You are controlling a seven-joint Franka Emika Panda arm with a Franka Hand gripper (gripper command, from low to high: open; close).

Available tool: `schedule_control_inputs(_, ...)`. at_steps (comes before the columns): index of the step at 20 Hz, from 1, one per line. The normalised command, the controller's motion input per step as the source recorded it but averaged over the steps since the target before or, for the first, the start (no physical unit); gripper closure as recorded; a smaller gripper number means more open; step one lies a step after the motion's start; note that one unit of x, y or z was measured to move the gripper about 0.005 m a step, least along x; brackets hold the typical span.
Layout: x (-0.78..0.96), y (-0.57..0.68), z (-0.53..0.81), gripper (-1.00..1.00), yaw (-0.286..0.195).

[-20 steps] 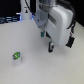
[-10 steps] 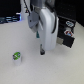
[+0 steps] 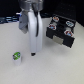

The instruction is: Open the kcup holder, insert the kcup into the holder, and close the kcup holder

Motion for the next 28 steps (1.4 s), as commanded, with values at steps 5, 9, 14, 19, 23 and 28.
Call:
schedule_control_inputs(5, -0.26, -0.54, -0.15, -1.00, -0.255)
schedule_control_inputs(9, -0.17, -0.57, -0.27, -1.00, -0.255)
schedule_control_inputs(14, -0.10, -0.56, -0.30, -1.00, -0.260)
schedule_control_inputs(19, 0.10, -0.42, -0.33, -1.00, -0.258)
schedule_control_inputs(23, 0.14, -0.06, -0.32, -1.00, -0.200)
schedule_control_inputs(28, 0.02, 0.01, -0.24, -1.00, -0.166)
